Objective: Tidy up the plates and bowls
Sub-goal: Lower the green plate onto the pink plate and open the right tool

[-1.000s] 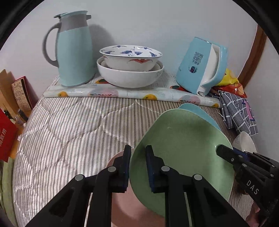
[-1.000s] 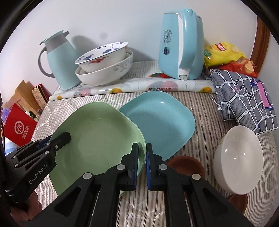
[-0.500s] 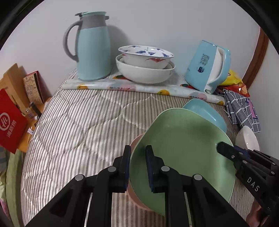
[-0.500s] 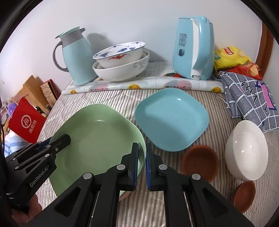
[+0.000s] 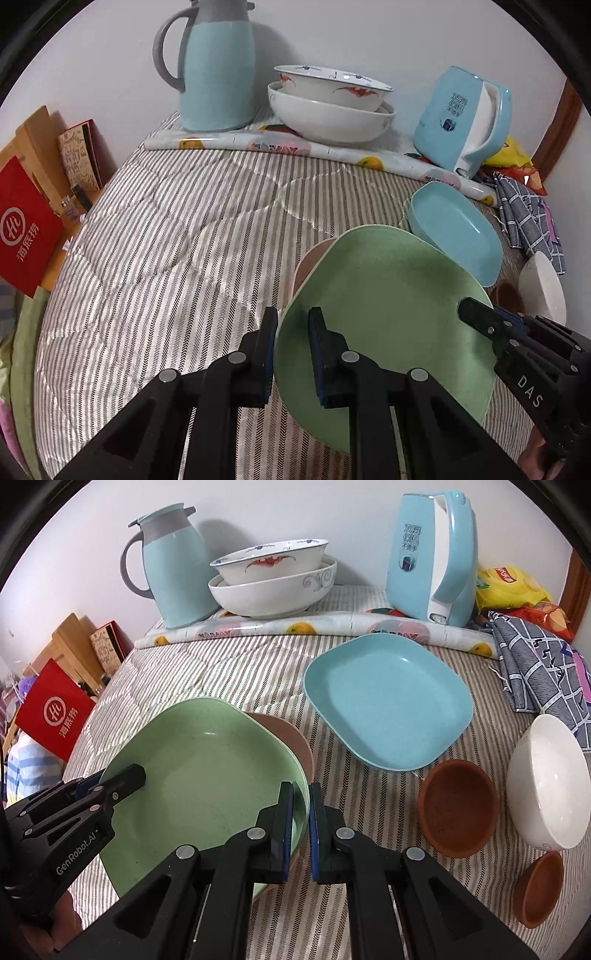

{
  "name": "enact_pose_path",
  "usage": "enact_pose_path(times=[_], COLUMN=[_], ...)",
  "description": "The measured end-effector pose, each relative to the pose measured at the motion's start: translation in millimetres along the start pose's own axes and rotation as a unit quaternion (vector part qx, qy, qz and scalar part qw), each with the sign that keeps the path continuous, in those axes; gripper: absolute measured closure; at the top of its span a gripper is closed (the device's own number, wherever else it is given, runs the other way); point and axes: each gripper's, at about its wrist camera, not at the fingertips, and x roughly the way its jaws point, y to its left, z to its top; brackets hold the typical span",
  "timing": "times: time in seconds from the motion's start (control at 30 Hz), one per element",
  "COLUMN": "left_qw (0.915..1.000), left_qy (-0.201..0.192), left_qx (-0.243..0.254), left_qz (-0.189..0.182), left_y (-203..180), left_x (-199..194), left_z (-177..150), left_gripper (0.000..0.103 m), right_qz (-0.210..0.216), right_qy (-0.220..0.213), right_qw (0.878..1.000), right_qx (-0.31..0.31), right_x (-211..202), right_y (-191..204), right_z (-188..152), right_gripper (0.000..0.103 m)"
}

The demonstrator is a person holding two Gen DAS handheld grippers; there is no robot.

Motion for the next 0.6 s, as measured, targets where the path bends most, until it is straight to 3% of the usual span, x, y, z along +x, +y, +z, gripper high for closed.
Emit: enact_pose_path(times=[0.6], left_qw=[0.9996], left_qy=[0.019], left_qx=[0.01], left_qz=[0.019], left_y=[-5.9], left_x=[21.4], left_z=[-5.2], left_gripper=[0.086], right_qz=[-0.013], right_qy=[0.003], right_qw=[0.998], right_qx=[-0.059], right_x=[34.8], right_y=[4.5], right_z=[18.8], right_gripper=[0.092])
